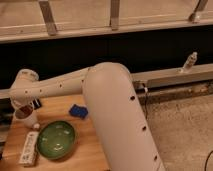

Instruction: Place the pepper in the ceramic cup

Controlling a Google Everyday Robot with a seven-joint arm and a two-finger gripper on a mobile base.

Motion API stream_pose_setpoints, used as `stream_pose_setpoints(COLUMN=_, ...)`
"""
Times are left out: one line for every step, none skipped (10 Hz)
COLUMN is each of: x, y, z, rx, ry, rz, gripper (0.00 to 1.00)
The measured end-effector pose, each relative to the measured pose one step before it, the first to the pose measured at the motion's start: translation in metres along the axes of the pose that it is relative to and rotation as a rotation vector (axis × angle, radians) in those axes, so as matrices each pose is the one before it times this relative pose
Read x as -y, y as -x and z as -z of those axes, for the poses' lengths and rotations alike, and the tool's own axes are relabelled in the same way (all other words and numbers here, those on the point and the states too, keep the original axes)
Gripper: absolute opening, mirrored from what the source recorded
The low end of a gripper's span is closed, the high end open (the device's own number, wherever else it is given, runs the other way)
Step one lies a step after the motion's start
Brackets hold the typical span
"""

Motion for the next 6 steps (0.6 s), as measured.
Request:
stream_pose_setpoints(x=-0.00171, y=0.00001, z=-0.00053, rx=-0.00068, ry=0.00146, rz=0.00189, gripper=0.21)
stream_pose_setpoints(x=0.00014, y=0.00001, z=0.00005, rx=0.00010, ry=-0.00007, rz=-0.00019, gripper=0.31)
stream_pose_setpoints(x=0.00004, y=0.00011, z=0.00010, rx=0.00022, ry=-0.00009, rz=-0.00003, gripper=0.43)
stream_pose_setpoints(x=-0.00004, y=-0.00005, z=-0.00006, rx=-0.00008, ry=0.00004, rz=0.00006, gripper=0.53)
stream_pose_setpoints(x=-0.00013, y=-0.00004, z=-0.00004, rx=-0.00013, ry=0.00019, rz=0.00001, gripper=0.61)
stream_pose_setpoints(x=0.00016, y=-0.00005, z=0.00004, rx=0.00005, ry=-0.00001, rz=-0.00024, gripper=0.72)
